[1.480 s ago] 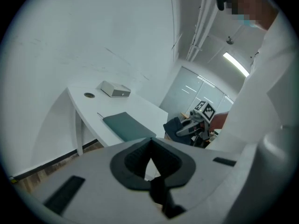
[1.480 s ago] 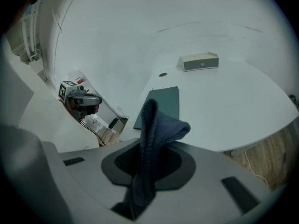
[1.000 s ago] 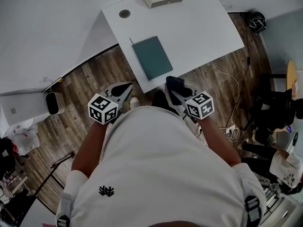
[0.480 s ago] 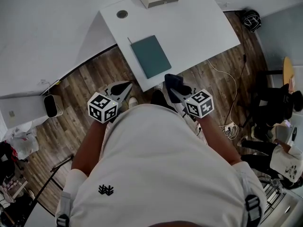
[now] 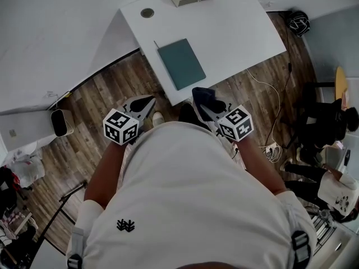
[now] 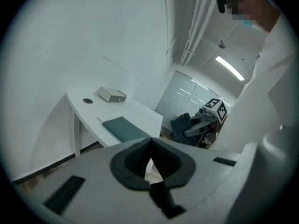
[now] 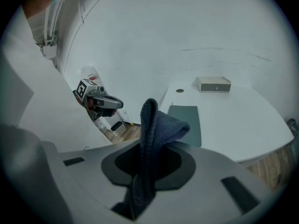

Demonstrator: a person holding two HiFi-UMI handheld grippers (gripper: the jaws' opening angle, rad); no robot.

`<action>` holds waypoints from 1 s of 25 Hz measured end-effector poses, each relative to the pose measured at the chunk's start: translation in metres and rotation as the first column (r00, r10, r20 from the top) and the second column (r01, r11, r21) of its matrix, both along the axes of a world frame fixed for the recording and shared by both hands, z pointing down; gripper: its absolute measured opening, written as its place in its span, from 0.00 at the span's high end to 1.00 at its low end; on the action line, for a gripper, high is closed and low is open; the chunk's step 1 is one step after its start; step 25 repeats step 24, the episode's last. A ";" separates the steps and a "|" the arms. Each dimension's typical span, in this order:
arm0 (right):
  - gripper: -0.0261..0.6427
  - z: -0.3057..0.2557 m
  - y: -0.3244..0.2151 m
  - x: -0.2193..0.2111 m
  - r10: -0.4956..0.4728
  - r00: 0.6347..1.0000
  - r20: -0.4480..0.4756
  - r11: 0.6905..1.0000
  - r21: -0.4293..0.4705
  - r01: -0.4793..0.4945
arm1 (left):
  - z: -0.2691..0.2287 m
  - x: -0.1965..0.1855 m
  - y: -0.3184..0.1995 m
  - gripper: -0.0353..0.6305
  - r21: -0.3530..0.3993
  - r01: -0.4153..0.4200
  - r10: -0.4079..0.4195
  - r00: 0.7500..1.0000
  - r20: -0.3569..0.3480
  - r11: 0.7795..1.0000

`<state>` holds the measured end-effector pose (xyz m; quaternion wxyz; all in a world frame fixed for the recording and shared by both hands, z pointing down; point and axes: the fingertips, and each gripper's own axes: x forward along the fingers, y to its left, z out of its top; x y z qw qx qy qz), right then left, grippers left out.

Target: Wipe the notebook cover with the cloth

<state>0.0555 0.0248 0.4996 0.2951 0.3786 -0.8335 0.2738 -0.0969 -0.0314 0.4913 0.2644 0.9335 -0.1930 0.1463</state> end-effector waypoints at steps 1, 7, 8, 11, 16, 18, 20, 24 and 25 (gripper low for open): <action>0.87 -0.001 0.001 -0.002 -0.012 1.000 -0.010 1.000 0.002 0.012 | 0.000 0.000 0.001 0.94 -0.002 0.001 -0.001 1.000 -0.002 1.000; 0.87 0.000 0.016 -0.006 -0.036 0.999 -0.029 0.999 -0.035 0.034 | 0.013 0.002 0.011 0.94 -0.043 -0.012 0.012 1.000 -0.008 0.999; 0.87 0.000 0.019 -0.005 -0.035 0.999 -0.032 0.999 -0.040 0.034 | 0.015 0.004 0.012 0.94 -0.048 -0.017 0.016 1.000 -0.008 0.999; 0.87 0.001 0.023 0.003 -0.022 0.999 -0.036 0.999 -0.050 0.021 | 0.018 0.012 0.015 0.94 -0.052 -0.041 0.041 0.999 -0.002 0.998; 0.88 0.001 0.031 0.007 -0.018 0.999 -0.034 0.999 -0.043 0.016 | 0.018 0.027 0.029 0.94 -0.043 -0.098 0.098 0.995 0.006 0.994; 0.88 0.001 0.035 0.012 -0.016 0.999 -0.038 0.999 -0.035 0.015 | 0.020 0.034 0.035 0.94 -0.041 -0.117 0.118 0.993 0.016 0.992; 0.88 0.001 0.041 0.019 -0.015 0.999 -0.041 1.000 -0.026 0.014 | 0.021 0.043 0.041 0.94 -0.041 -0.125 0.126 0.992 0.024 0.991; 0.88 0.002 0.062 0.042 -0.026 0.999 -0.038 0.999 -0.022 0.025 | 0.022 0.068 0.061 0.94 -0.046 -0.126 0.128 0.991 0.036 0.991; 0.88 0.002 0.062 0.042 -0.026 0.999 -0.038 0.999 -0.022 0.025 | 0.022 0.068 0.061 0.94 -0.046 -0.126 0.128 0.991 0.036 0.991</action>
